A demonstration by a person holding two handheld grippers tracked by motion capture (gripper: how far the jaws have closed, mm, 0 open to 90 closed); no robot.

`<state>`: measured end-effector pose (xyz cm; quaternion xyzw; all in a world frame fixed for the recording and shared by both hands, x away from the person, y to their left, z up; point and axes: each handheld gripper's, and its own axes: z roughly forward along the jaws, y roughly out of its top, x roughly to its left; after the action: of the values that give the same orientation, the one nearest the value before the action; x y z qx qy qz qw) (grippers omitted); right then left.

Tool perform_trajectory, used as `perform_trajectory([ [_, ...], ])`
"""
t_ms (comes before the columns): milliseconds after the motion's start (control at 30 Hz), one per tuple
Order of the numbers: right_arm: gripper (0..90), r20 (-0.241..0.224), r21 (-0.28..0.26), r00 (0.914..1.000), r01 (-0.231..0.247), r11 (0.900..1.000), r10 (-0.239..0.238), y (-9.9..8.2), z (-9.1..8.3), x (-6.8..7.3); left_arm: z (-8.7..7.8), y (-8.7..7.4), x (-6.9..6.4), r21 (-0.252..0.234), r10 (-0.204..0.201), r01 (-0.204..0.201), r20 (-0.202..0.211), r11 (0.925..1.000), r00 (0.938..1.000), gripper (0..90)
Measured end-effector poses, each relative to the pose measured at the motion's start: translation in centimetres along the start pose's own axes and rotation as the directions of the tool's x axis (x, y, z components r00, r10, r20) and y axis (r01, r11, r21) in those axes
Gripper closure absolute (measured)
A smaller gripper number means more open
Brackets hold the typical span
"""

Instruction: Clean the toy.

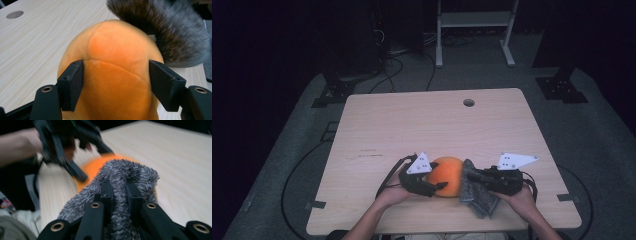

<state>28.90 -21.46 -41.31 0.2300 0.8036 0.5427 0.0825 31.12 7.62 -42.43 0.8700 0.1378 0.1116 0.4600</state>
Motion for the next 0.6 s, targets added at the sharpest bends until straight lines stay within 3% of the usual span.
perform_trajectory([
  [133,78.6,-0.005,-0.008,0.9995,0.031,0.9995,-0.031,1.6,1.2,0.5,0.0,0.3,-0.6,-0.004,0.034,-0.034,0.023,0.9994,0.9992,30.4],
  [233,78.7,0.009,0.04,0.998,0.062,0.9973,-0.062,1.8,2.6,0.8,-0.3,0.1,-0.3,-0.014,0.009,-0.008,0.07,0.9999,0.9975,27.7],
  [400,78.9,0.036,0.059,0.997,0.067,0.996,-0.069,1.3,3.3,0.8,-0.3,-0.6,0.6,0.018,-0.026,0.026,0.052,0.9995,0.9983,30.7],
  [600,78.8,0.064,0.07,0.9977,0.017,0.9974,-0.022,-0.4,2.1,0.0,-0.4,-0.7,1.0,0.017,-0.058,0.057,0.044,0.9982,0.9974,30.2],
])
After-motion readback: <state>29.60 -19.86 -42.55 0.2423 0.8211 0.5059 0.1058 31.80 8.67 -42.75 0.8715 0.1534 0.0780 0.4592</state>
